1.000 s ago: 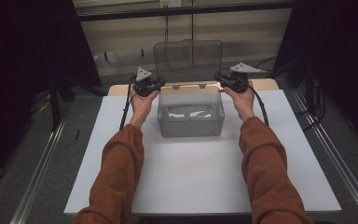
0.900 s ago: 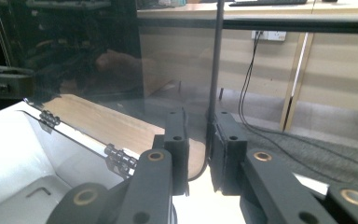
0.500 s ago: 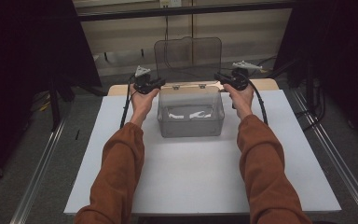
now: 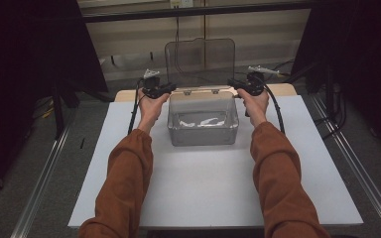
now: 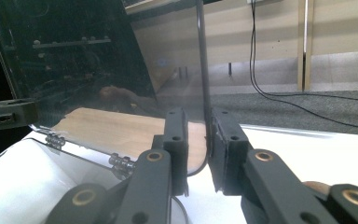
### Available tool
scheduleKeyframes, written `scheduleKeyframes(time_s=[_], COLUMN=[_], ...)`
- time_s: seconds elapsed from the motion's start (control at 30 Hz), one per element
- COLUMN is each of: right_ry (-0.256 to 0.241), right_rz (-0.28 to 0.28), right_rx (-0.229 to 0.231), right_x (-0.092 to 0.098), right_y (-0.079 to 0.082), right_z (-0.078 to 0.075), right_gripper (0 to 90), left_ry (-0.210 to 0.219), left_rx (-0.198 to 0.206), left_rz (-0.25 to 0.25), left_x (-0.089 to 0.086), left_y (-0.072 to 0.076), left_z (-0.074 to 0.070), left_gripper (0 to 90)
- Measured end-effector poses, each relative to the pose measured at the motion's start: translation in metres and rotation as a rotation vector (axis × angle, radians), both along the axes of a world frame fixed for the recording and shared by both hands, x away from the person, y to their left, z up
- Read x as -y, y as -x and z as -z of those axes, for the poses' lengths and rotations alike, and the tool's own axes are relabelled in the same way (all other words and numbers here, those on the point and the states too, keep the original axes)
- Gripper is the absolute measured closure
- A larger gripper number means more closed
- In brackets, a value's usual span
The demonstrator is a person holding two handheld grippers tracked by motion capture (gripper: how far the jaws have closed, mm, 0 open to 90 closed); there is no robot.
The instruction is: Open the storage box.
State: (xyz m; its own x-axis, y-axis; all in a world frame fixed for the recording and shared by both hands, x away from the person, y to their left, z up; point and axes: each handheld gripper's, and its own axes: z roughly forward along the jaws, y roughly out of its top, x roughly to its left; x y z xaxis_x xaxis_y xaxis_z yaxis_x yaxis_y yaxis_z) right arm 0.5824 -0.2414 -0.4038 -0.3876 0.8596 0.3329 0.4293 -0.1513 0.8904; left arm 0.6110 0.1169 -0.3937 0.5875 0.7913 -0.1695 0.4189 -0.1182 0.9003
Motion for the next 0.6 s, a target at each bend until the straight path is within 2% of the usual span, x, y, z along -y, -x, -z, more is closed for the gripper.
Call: scheduleKeyframes(time_s=[0.2, 0.37, 0.43, 0.53, 0.6], right_ry=[-0.024, -0.044, -0.062, -0.061, -0.065], right_rz=[-0.003, 0.006, 0.013, 0.020, 0.022], right_rx=[-0.022, -0.049, -0.065, -0.077, -0.081], right_x=[0.0001, 0.0004, 0.0004, -0.0005, -0.0003], right_y=[-0.0022, -0.0032, -0.0036, -0.0041, -0.0045], right_z=[0.0023, 0.0015, 0.0014, 0.0008, 0.0009], right_gripper=[76.8, 77.2, 77.4, 77.3, 77.3], left_ry=[0.010, 0.020, 0.012, 0.002, 0.009], left_rx=[-0.016, -0.043, -0.048, -0.057, -0.067], left_rz=[0.000, -0.009, -0.012, -0.014, -0.015], left_x=[-0.0008, -0.0004, 0.0004, 0.0012, 0.0009], left_y=[-0.0020, -0.0032, -0.0033, -0.0038, -0.0043], left_z=[-0.0001, -0.0011, -0.0015, -0.0025, -0.0023], left_gripper=[73.4, 73.3, 73.0, 72.1, 71.9])
